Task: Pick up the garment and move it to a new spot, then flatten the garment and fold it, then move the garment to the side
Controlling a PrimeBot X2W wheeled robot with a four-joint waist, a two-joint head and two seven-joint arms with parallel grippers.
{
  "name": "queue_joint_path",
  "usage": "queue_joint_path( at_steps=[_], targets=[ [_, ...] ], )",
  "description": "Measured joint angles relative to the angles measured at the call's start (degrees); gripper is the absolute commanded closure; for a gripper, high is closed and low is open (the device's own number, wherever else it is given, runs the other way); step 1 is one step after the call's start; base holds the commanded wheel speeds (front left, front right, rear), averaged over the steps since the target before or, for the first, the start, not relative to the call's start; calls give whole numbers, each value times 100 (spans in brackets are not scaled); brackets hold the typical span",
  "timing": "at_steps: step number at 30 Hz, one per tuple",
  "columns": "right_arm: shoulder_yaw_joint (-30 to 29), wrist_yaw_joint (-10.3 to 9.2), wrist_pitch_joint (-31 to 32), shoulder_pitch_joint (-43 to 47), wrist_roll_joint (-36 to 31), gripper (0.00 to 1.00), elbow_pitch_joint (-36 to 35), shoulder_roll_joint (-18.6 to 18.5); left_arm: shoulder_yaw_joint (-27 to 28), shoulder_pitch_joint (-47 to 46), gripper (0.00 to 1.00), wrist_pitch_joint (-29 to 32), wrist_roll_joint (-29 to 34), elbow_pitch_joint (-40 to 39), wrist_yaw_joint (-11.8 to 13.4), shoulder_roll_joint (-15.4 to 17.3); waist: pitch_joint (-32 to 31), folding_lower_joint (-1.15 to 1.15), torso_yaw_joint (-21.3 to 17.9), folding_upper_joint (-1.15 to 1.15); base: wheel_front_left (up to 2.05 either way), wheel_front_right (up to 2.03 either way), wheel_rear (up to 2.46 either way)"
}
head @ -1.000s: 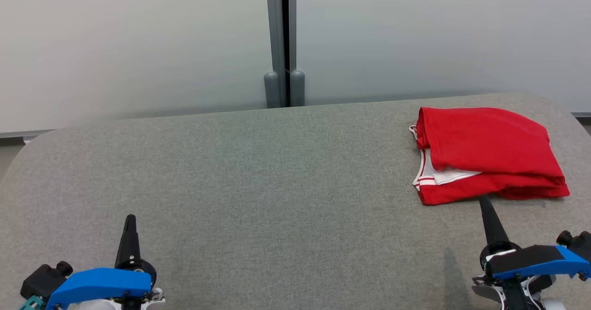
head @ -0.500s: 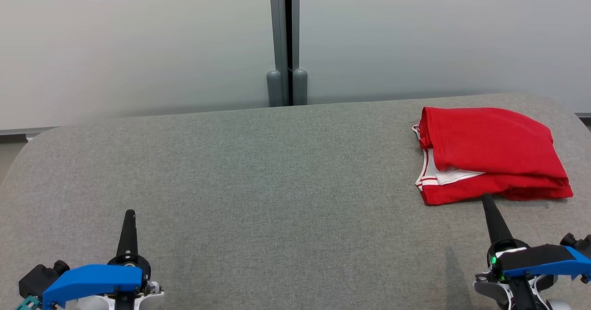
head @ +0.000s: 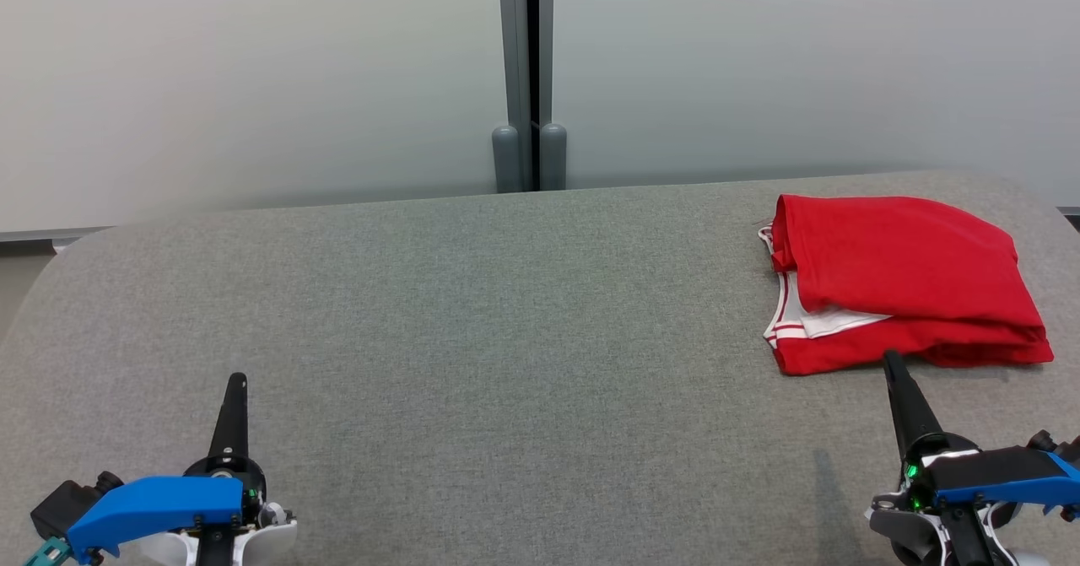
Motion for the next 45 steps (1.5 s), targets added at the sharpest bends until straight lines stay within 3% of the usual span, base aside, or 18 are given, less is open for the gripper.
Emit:
queue_joint_path(
  at_steps=[34,45],
  targets=[
    [-167,0,365,25,1377,100,-169,63,104,-112,100,377,-1432,-138,0,-3,49,0,97,0,0,0,0],
    [-187,0,409,29,1538,100,-192,70,114,-133,100,409,-1585,-160,0,-3,55,0,108,0,0,0,0]
  ],
)
